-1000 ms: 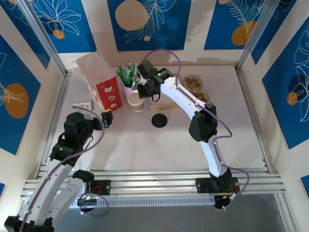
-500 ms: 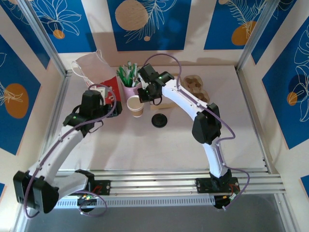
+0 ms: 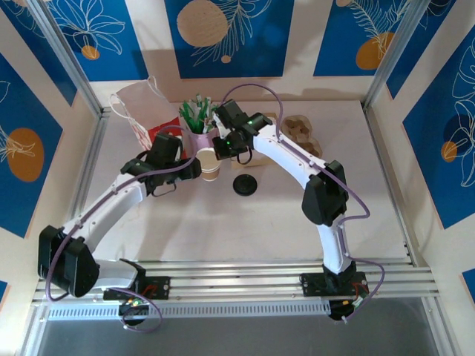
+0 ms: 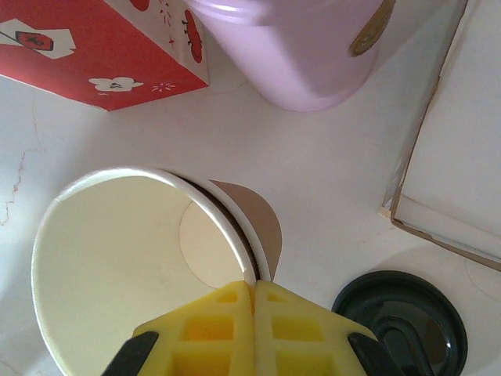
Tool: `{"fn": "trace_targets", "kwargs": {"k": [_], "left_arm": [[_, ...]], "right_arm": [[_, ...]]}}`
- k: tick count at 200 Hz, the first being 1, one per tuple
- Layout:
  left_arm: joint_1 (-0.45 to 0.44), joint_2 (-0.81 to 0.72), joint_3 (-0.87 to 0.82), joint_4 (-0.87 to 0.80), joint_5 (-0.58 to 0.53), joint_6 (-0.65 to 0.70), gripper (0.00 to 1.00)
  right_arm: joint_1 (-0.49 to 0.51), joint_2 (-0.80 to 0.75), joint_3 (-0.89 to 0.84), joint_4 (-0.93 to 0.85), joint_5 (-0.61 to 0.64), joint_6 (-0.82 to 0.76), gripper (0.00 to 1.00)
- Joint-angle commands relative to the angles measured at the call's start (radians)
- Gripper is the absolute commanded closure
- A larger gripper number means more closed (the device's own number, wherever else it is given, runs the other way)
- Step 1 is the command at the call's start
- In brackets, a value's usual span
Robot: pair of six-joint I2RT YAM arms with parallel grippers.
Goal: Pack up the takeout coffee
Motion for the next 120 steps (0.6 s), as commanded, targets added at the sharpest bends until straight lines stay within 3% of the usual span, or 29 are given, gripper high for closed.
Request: {"fn": "trace_targets", "kwargs": {"k": [1, 120], "left_arm": [[-0.017, 0.030, 0.052, -0.007, -0.015, -0.030, 0.44], [-0.036, 0.118, 0.079, 0.020, -0.080, -0.049, 0.76]], "right_arm": [[0.011, -0.045, -0.019, 0.015, -0.032, -0.027, 1.00], [0.034, -0.048, -0.060, 0.032, -0.026, -0.054, 1.00]]}}
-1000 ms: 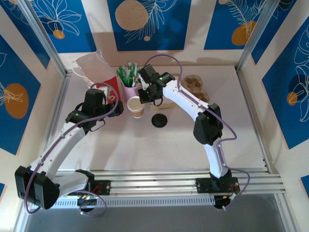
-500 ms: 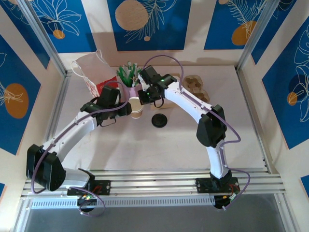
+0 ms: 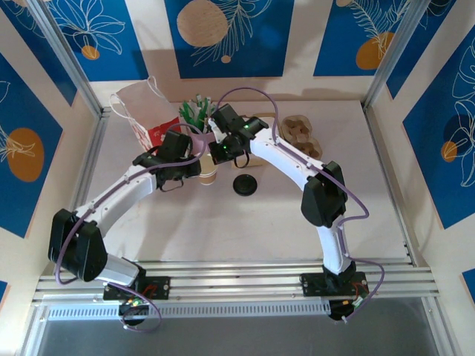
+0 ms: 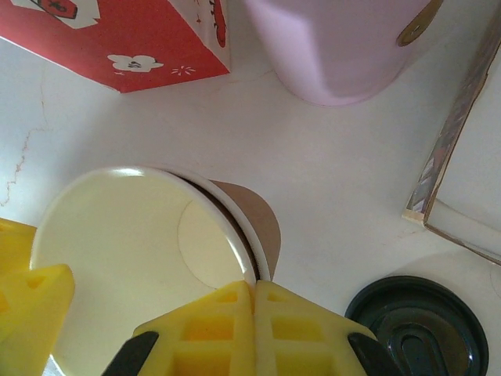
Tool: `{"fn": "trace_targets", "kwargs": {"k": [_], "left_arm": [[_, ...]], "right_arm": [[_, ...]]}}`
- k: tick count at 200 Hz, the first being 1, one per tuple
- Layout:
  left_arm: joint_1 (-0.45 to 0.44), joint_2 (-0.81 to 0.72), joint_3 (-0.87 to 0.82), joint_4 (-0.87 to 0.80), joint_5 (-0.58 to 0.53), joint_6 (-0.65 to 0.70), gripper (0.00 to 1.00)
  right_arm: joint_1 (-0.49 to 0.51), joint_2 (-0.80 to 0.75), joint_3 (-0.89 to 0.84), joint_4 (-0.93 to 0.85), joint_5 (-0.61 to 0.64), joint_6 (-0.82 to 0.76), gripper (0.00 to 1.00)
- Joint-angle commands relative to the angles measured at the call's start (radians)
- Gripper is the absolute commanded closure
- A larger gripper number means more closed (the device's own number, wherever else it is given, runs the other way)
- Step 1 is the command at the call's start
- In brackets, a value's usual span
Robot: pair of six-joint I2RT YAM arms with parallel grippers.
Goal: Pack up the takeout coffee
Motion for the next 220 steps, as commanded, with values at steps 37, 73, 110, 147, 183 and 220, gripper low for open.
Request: {"fn": "trace_targets", "kwargs": {"k": [37, 73, 110, 147, 183, 220], "left_arm": [[-0.012, 0.028, 0.040, 0.020, -0.024, -0.022, 0.83], [-0.018, 0.043, 0.035, 0.025, -0.021, -0.025, 0.87], [-0.024, 0.050, 0.035, 0.017, -0.036, -0.012, 0.73], [-0.027, 0.055, 0.036, 0.015, -0.045, -0.012, 0.69], [-0.032, 0.071, 0.047, 0.020, -0.049, -0.015, 0.83], [-0.039, 0.086, 0.053, 0.017, -0.053, -0.014, 1.00]], "right_arm": [[0.009, -0.043, -0.040, 0.009, -0.031, -0.021, 1.00], [0.011, -0.044, -0.043, 0.013, -0.042, -0.024, 1.00], [0.011, -0.047, -0.044, 0.013, -0.047, -0.024, 1.00], [0.011, -0.046, -0.045, 0.013, -0.052, -0.023, 1.00], [0.018, -0.046, -0.051, 0.016, -0.060, -0.024, 1.00], [0.019, -0.048, -0.052, 0.011, -0.056, -0.023, 1.00]]}}
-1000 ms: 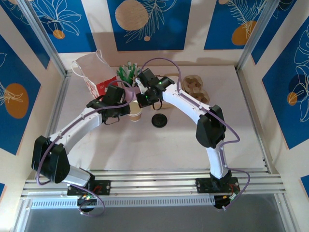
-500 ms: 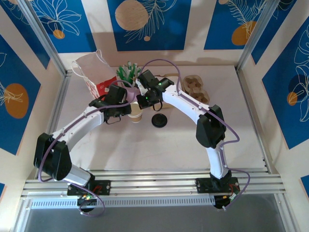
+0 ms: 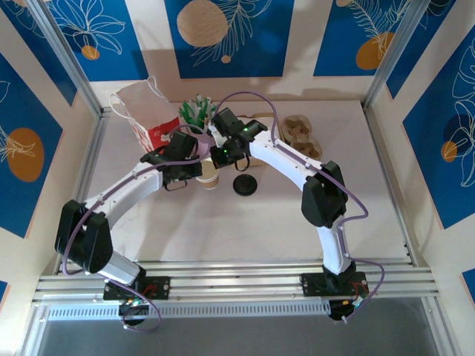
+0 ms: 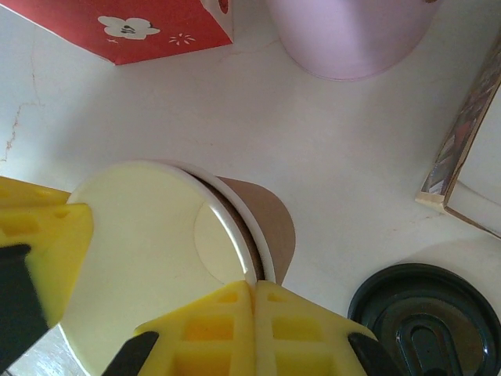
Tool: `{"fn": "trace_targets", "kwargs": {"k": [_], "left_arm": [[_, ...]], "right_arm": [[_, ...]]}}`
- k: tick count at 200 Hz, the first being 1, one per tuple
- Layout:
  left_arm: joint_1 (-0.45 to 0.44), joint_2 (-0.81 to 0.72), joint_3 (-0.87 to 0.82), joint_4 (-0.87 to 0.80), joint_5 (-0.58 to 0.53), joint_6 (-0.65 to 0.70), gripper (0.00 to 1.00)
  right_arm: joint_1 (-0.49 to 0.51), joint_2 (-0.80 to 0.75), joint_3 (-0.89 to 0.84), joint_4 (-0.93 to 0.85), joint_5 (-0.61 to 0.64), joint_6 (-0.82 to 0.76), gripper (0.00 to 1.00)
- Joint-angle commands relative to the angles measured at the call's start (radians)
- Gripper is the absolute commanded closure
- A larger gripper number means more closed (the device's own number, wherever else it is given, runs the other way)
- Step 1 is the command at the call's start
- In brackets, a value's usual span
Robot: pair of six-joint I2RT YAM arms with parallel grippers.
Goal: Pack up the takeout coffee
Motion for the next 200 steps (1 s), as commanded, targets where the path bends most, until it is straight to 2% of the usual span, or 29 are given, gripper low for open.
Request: {"fn": "trace_targets", "kwargs": {"k": [1, 17, 34, 54, 62, 72, 91, 105, 121, 138, 147, 166, 200], "left_arm": [[-0.020, 0.014, 0.038, 0.013, -0.004, -0.001, 1.00], [-0.021, 0.000, 0.046, 0.004, -0.007, -0.005, 1.00], [-0.025, -0.008, 0.024, 0.024, -0.072, 0.008, 1.00], [-0.038, 0.007, 0.058, -0.003, -0.015, 0.008, 1.00], [-0.050, -0.006, 0.045, 0.020, -0.038, 0.003, 1.00], [-0.046, -0.010, 0.037, 0.024, -0.042, -0.008, 1.00], [-0.044, -0.009, 0.056, -0.001, -0.026, -0.017, 1.00], [-0.045, -0.021, 0.057, 0.000, -0.021, -0.027, 1.00], [-0.043, -0.019, 0.066, -0.014, -0.064, -0.008, 1.00], [-0.014, -0.010, 0.057, -0.020, -0.007, -0.025, 1.00], [-0.017, -0.022, 0.050, -0.008, -0.004, -0.028, 1.00], [-0.017, -0.017, 0.060, -0.011, -0.018, -0.026, 1.00], [-0.008, -0.011, 0.060, -0.016, 0.023, -0.063, 1.00]], "right_arm": [[0.013, -0.042, -0.007, 0.005, -0.033, -0.012, 1.00], [0.013, -0.051, -0.008, 0.003, -0.028, -0.012, 1.00], [0.011, -0.050, -0.036, 0.041, -0.036, -0.010, 1.00], [0.018, -0.004, 0.051, -0.060, 0.008, -0.010, 1.00], [0.025, -0.019, 0.031, -0.033, 0.017, -0.016, 1.00], [0.021, -0.028, 0.005, 0.014, -0.030, -0.016, 1.00], [0.007, 0.000, 0.073, -0.053, -0.031, -0.003, 1.00], [0.001, -0.024, 0.049, -0.031, -0.021, -0.006, 1.00], [-0.010, -0.055, 0.021, 0.001, -0.051, -0.002, 0.81], [-0.019, -0.076, 0.012, 0.007, -0.057, -0.002, 0.69], [-0.022, -0.091, -0.004, 0.016, -0.051, -0.010, 0.65], [-0.034, -0.116, -0.039, 0.041, -0.051, -0.020, 0.47], [-0.054, -0.206, -0.157, 0.143, -0.067, -0.025, 0.30]]}}
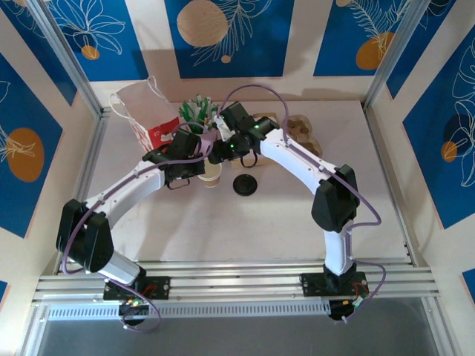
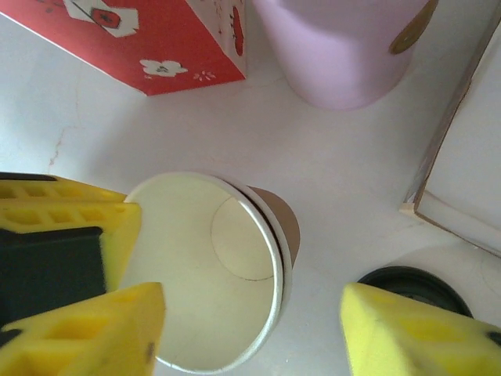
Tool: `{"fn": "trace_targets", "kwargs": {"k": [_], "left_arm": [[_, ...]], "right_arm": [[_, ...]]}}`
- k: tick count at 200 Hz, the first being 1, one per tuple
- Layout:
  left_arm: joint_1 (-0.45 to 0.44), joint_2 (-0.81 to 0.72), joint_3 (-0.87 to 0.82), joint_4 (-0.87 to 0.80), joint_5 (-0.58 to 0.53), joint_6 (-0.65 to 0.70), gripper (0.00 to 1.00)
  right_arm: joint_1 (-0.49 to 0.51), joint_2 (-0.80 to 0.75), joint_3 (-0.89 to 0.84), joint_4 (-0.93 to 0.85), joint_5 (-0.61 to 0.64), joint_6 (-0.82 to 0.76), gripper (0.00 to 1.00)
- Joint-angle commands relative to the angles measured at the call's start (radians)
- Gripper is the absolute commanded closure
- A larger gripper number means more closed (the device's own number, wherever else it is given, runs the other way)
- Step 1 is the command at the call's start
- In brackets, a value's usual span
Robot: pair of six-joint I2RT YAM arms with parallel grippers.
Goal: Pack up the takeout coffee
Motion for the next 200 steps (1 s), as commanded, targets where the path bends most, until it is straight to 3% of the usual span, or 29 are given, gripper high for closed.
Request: {"fn": "trace_targets", "kwargs": {"k": [1, 21, 55, 73, 108, 200], "left_arm": [[0.010, -0.017, 0.026, -0.006, 0.033, -0.039, 1.00], [0.011, -0.025, 0.051, -0.026, 0.037, -0.060, 1.00], [0.022, 0.006, 0.090, -0.059, 0.102, -0.102, 1.00], [0.028, 0.031, 0.115, -0.077, 0.136, -0.119, 1.00], [0.033, 0.047, 0.137, -0.115, 0.137, -0.117, 1.00], [0.075, 0.019, 0.077, -0.119, 0.123, -0.115, 1.00]], "right_arm": [[-0.015, -0.097, -0.099, 0.097, -0.037, -0.013, 0.30], [-0.021, -0.212, -0.299, 0.295, -0.069, -0.030, 0.24], [-0.003, -0.421, -0.761, 0.849, -0.100, -0.102, 0.11], [0.029, -0.465, -0.924, 1.060, -0.095, -0.165, 0.10], [0.011, -0.426, -0.964, 1.079, -0.121, -0.044, 0.17], [-0.058, -0.340, -1.058, 1.347, -0.271, 0.553, 0.27]]}}
